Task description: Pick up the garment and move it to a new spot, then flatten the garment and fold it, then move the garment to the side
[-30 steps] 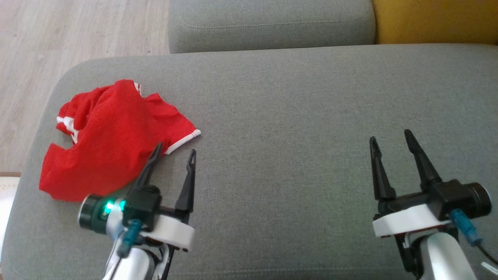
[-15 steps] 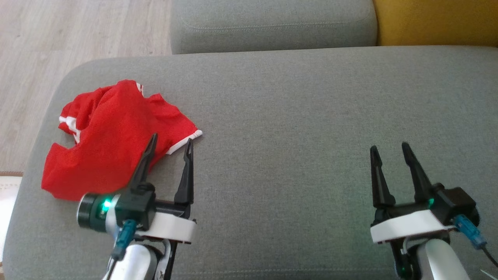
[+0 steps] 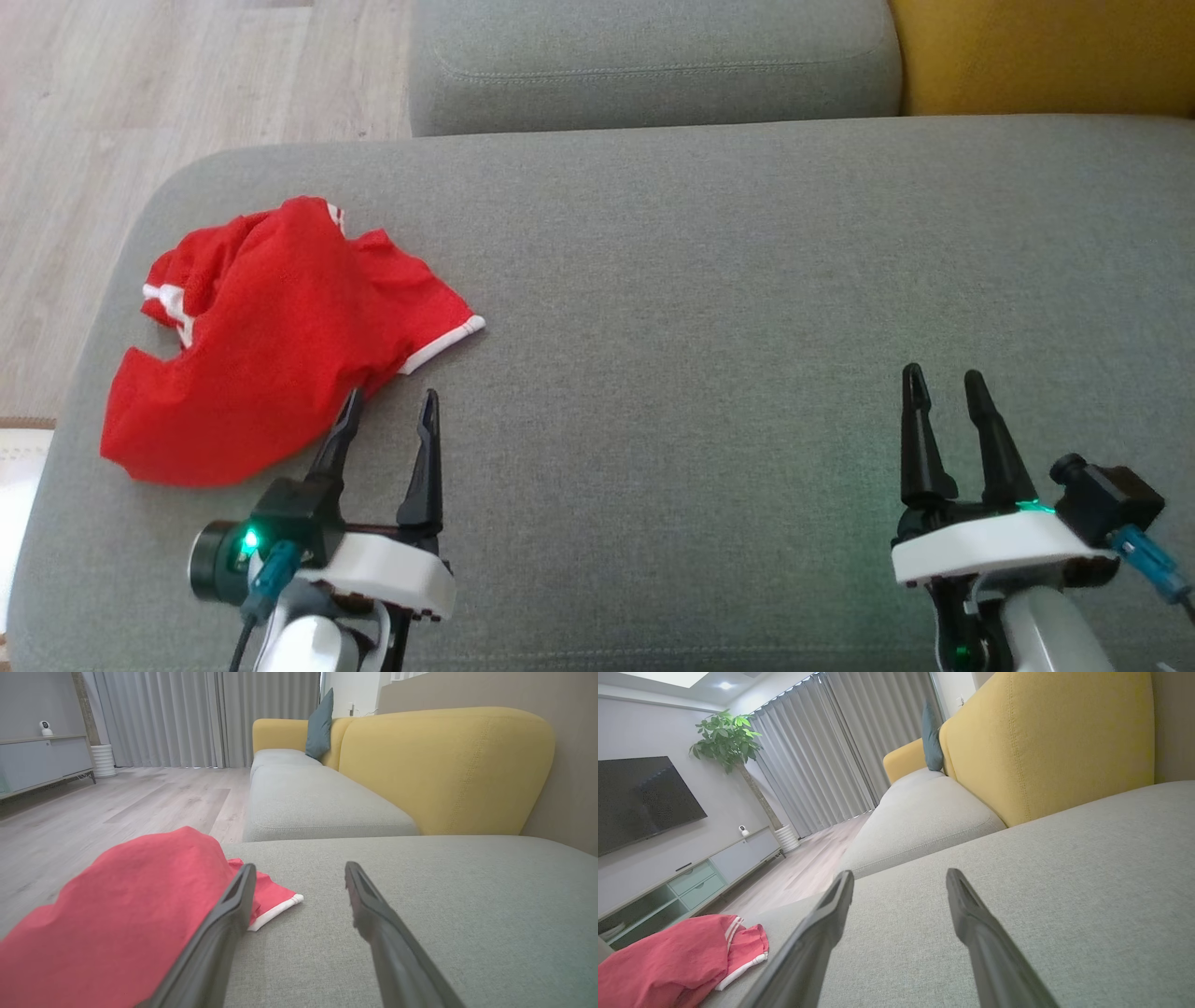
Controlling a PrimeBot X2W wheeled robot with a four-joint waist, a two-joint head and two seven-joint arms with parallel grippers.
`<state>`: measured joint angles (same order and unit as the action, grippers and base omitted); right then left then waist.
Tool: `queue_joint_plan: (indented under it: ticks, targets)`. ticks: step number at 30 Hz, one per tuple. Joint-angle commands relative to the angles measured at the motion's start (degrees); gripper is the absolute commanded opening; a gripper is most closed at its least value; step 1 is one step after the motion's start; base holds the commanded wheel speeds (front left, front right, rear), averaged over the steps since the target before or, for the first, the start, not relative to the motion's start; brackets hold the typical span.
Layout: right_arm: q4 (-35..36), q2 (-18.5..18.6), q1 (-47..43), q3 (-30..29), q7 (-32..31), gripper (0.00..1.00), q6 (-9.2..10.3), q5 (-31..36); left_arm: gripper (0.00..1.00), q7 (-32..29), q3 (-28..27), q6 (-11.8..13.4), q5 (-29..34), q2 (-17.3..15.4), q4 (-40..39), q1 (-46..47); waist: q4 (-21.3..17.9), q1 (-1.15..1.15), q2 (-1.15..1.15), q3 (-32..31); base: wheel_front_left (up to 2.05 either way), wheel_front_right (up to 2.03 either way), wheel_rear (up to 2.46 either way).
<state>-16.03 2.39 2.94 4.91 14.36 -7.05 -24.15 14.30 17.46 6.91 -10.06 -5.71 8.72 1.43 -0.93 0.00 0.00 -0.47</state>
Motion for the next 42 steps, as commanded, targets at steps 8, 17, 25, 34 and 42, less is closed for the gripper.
queue_joint_plan:
  ticks: [8,17,25,34,42]
  targets:
    - [1.23,0.49,2.53,1.46,0.63,1.00,-0.44,-0.30,1.00,0.70,-4.20,-2.20,1.85,1.45,-0.85,2.38,0.03,0.00,0.00,-0.04,0.00,0.00,0.00]
    - [0.99,0.49,2.43,1.58,0.63,1.00,-0.44,-0.73,1.00,0.70,-5.60,-3.40,2.90,2.30,-0.52,2.12,0.14,0.00,0.00,-0.14,0.00,0.00,0.00]
    - [0.83,0.49,2.44,1.47,0.63,1.00,-0.44,-0.97,1.00,0.70,-6.14,-3.96,3.25,2.60,-0.30,2.11,0.39,0.00,0.00,-0.05,0.00,0.00,0.00]
    - [0.66,0.49,1.78,1.96,0.63,1.00,-0.44,-1.30,1.00,0.70,-6.70,-4.17,3.31,2.76,0.15,2.27,4.67,0.00,0.00,-0.43,0.00,0.00,0.00]
    - [0.29,0.49,0.83,4.09,0.63,1.00,-0.44,-2.14,1.00,0.70,-8.31,-4.06,3.40,2.80,0.36,1.56,12.53,0.00,0.00,-1.43,0.00,0.00,0.00]
